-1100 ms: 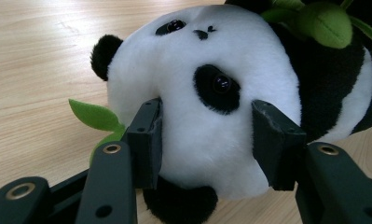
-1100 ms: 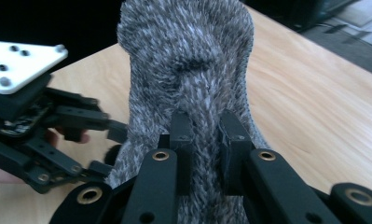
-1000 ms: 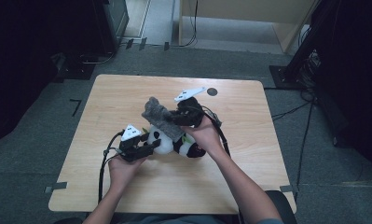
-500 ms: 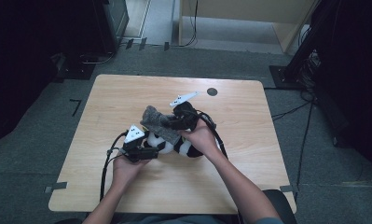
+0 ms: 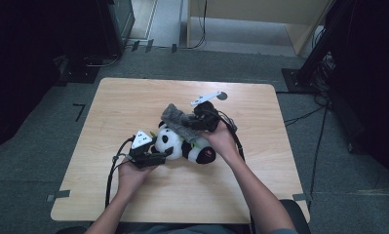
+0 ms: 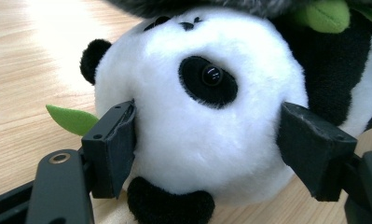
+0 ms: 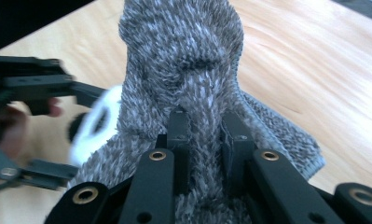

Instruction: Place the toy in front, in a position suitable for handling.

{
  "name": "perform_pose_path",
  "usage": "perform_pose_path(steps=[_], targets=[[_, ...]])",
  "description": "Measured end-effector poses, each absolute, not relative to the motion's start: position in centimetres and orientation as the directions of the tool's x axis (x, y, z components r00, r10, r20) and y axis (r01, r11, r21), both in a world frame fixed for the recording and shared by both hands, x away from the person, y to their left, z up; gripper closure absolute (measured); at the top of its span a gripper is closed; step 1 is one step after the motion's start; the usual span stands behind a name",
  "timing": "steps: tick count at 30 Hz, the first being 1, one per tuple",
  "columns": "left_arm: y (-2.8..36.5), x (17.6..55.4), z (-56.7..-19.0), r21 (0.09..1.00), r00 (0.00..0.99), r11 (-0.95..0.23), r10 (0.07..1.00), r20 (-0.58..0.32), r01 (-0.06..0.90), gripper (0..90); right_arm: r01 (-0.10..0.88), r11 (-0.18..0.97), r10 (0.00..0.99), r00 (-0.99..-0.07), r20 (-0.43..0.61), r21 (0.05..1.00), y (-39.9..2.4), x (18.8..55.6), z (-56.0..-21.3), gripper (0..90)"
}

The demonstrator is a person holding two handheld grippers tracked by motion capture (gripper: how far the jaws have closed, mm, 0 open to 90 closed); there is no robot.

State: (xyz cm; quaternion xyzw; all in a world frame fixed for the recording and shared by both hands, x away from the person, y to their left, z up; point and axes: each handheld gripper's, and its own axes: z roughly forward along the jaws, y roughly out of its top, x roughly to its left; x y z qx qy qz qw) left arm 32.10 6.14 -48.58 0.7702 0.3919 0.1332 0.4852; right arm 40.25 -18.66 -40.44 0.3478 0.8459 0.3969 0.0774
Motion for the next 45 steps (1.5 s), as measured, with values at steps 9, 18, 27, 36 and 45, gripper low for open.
perform_pose_path(steps=[9,18,27,36,45], targets=[[6.3,32.2,-48.5,0.851,0.664,-0.224,0.726,-0.18,0.475,23.8,0.546,0.388,0.71,-0.69,0.137,0.743,-21.6,40.6,-39.4,78.7],[6.3,32.2,-48.2,0.849,0.668,-0.232,0.723,-0.176,0.475,24.3,0.49,0.375,0.666,-0.733,0.139,0.787,-20.9,38.5,-36.7,78.9],[6.4,32.2,-48.1,0.851,0.666,-0.22,0.722,-0.187,0.477,25.8,0.44,0.476,0.565,-0.817,0.118,0.762,-15.9,36.4,-37.3,78.5],[6.4,32.2,-48.2,0.849,0.659,-0.215,0.727,-0.191,0.483,25.9,0.449,0.553,0.54,-0.835,0.108,0.702,-13.5,36.2,-40.1,78.2],[6.4,32.2,-48.2,0.849,0.66,-0.215,0.726,-0.192,0.483,25.9,0.448,0.553,0.547,-0.831,0.099,0.703,-14.6,35.7,-39.4,78.2]])
